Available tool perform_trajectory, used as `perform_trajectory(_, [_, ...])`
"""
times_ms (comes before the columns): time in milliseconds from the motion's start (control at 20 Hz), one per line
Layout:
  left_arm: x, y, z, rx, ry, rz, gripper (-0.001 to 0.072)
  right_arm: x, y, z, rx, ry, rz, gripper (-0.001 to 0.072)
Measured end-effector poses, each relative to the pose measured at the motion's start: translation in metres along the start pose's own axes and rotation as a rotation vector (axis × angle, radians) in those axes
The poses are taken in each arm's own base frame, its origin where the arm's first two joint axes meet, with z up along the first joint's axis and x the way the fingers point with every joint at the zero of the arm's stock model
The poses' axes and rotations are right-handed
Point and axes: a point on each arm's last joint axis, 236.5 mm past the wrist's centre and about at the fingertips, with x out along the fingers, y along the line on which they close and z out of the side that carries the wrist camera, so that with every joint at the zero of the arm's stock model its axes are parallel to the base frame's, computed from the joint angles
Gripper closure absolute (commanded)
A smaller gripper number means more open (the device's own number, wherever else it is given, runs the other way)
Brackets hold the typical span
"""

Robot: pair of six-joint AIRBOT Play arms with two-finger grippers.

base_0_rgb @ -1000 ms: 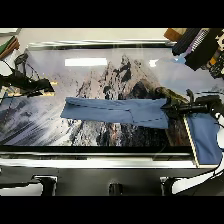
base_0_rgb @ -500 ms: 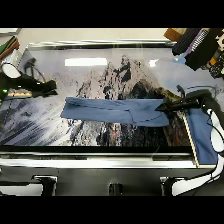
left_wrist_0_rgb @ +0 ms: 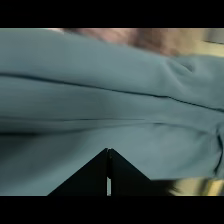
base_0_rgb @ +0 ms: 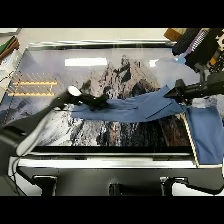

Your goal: Fold the clothes and pants, and hang the long-sleeved shirts on hangers.

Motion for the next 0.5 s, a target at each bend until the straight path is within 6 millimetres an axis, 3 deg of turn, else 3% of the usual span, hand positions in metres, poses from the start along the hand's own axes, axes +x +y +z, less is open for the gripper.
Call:
perform_trajectory(200, [0.066, -0.038, -0.050, -0.056, 0.047, -0.085, 0.0693, -0.023, 0.022, -0.013, -0.006, -0.026, -0.001, 0.0680])
perform_trajectory(500, [0.116, -0.076, -0.087, -0.059, 0.086, -0.141, 0.0692, -0.033, 0.032, -0.021, -0.010, -0.032, -0.002, 0.0680])
